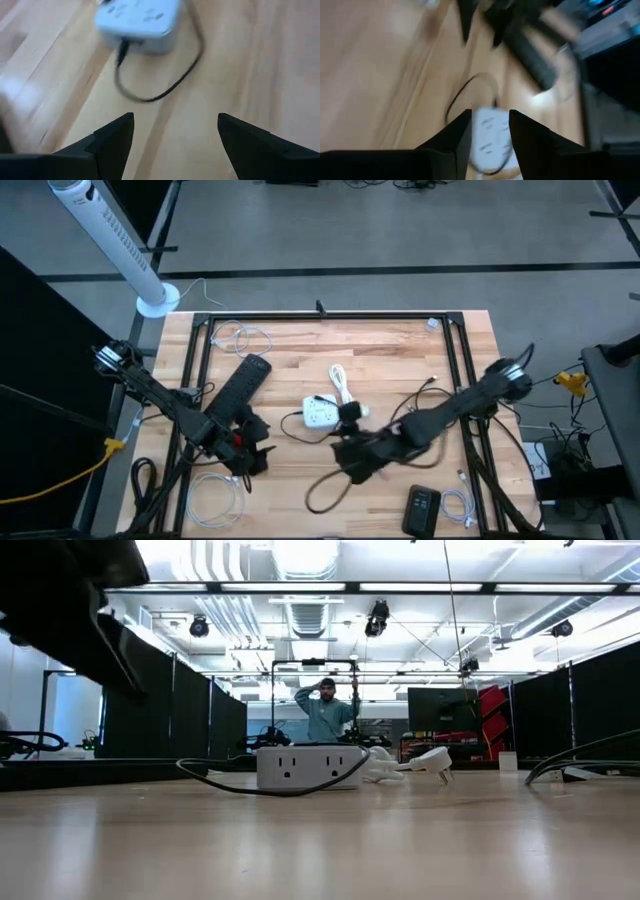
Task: Insert USB
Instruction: Insert the blue charger cable into the top black outlet extension
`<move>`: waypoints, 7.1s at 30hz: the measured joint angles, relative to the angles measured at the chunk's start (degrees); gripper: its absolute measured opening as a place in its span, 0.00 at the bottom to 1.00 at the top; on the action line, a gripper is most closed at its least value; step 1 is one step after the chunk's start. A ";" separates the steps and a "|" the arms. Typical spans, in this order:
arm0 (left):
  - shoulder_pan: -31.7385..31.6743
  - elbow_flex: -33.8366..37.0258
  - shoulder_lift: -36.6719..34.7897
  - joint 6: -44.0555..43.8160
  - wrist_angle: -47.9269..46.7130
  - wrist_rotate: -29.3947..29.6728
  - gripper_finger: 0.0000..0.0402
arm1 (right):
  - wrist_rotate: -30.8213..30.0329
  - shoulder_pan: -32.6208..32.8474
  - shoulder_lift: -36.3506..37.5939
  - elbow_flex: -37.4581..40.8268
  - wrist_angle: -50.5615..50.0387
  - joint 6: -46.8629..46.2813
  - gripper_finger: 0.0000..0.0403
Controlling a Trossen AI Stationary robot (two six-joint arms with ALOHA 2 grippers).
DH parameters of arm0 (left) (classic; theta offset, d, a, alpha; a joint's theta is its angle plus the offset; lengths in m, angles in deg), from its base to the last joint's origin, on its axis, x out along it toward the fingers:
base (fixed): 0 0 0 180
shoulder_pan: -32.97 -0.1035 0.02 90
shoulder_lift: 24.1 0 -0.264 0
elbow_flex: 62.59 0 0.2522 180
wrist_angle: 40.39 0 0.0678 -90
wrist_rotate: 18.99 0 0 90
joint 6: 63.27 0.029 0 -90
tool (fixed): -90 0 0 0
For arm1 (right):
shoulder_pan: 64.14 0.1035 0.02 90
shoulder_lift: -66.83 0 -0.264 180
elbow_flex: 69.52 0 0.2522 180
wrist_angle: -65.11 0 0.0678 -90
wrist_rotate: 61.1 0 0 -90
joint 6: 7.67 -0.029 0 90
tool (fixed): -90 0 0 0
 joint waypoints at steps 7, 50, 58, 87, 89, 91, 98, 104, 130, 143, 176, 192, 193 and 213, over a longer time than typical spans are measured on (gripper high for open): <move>0.14 0.29 1.90 -0.94 1.16 6.69 0.69 | -3.00 0.36 4.76 1.83 2.19 -9.49 0.18; -84.25 -13.67 3.25 33.95 -20.67 -28.18 0.00 | 14.62 -24.27 -7.48 6.62 34.13 5.42 0.05; -89.97 -18.71 9.70 34.67 -19.12 -21.88 0.00 | 14.23 -25.53 -10.46 6.69 36.40 2.91 0.05; -90.31 -26.93 35.39 62.96 -39.40 -8.81 0.13 | 11.14 -26.33 -10.21 6.70 27.50 3.28 0.45; -90.31 -25.45 35.34 63.05 -39.03 -10.27 0.13 | 11.16 -26.34 -10.21 6.69 27.42 3.30 0.45; -90.31 -23.86 35.34 63.40 -38.51 -11.13 0.14 | 11.17 -26.31 -10.21 6.69 27.43 3.20 0.45; -90.26 -19.89 34.93 66.18 -33.93 -10.09 0.20 | 11.17 -26.41 -10.21 6.69 27.28 2.37 0.46; -89.83 -21.36 34.29 66.19 -35.55 -9.25 0.28 | 11.19 -26.41 -10.19 6.71 27.04 1.73 0.46; -89.56 -21.68 32.83 72.10 -27.97 -16.60 0.05 | 11.17 -26.52 -10.19 6.69 22.08 0.26 0.46; -88.78 -17.70 11.38 75.47 -8.82 -50.86 0.00 | 11.13 -26.25 -6.86 6.71 9.91 0.24 0.46; -72.56 -4.55 5.11 76.24 7.99 -46.89 0.03 | 17.40 -28.36 -7.76 17.94 36.10 8.77 0.46; -71.00 -15.00 21.05 77.75 -2.29 -35.04 0.40 | 17.18 -28.38 -1.18 17.92 28.62 6.25 0.46; -70.61 -15.74 21.61 77.76 -3.48 -35.00 0.41 | 17.19 -28.38 -1.18 17.92 28.58 6.25 0.46; -60.53 -22.20 22.40 78.86 -11.58 -29.14 0.27 | 17.30 -28.36 -1.31 17.97 27.27 5.85 0.45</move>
